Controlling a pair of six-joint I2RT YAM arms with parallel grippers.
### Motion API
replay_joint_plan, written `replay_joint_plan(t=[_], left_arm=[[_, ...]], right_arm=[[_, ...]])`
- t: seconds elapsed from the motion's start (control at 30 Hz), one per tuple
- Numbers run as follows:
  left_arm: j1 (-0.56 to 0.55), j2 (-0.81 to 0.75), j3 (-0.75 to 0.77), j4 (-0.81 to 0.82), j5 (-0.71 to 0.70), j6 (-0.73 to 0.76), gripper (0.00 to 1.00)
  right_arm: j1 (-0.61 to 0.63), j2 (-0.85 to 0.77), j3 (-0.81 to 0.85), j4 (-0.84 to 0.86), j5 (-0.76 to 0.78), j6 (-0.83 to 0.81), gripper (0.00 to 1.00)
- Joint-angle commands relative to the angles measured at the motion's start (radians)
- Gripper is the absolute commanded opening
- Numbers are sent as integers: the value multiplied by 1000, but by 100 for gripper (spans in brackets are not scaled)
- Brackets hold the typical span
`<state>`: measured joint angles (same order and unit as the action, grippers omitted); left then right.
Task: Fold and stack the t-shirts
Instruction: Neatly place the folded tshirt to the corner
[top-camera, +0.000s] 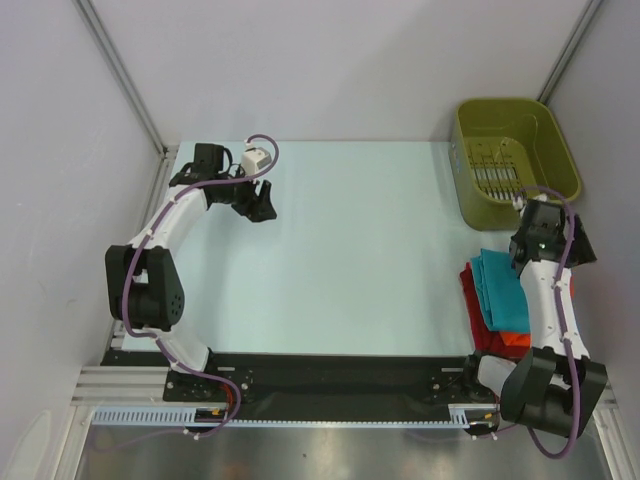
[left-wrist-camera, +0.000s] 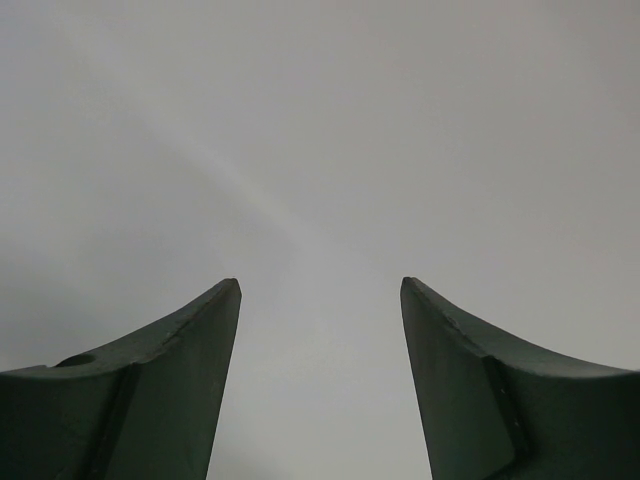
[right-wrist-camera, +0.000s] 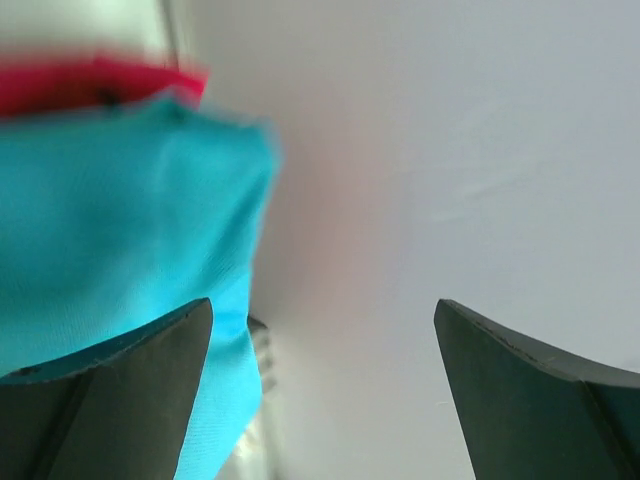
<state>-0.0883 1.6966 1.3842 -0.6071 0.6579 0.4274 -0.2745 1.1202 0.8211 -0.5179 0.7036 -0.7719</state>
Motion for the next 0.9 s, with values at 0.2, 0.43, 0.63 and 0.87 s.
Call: replay_joint_plan(t=[0.2, 0.43, 0.63, 0.87], left_arm=[[9, -35, 87, -66, -29, 33, 73], [22, -142, 27, -125, -35, 57, 86], [79, -325, -48, -163, -113, 77, 100], [144, -508, -163, -160, -234, -16, 100]], right_arm=[[1, -88, 337, -133, -406, 621, 100], [96, -223, 290, 36, -656, 804, 100], [146, -215, 343, 96, -814, 839, 100], [156, -166, 395, 137, -883, 931, 100]])
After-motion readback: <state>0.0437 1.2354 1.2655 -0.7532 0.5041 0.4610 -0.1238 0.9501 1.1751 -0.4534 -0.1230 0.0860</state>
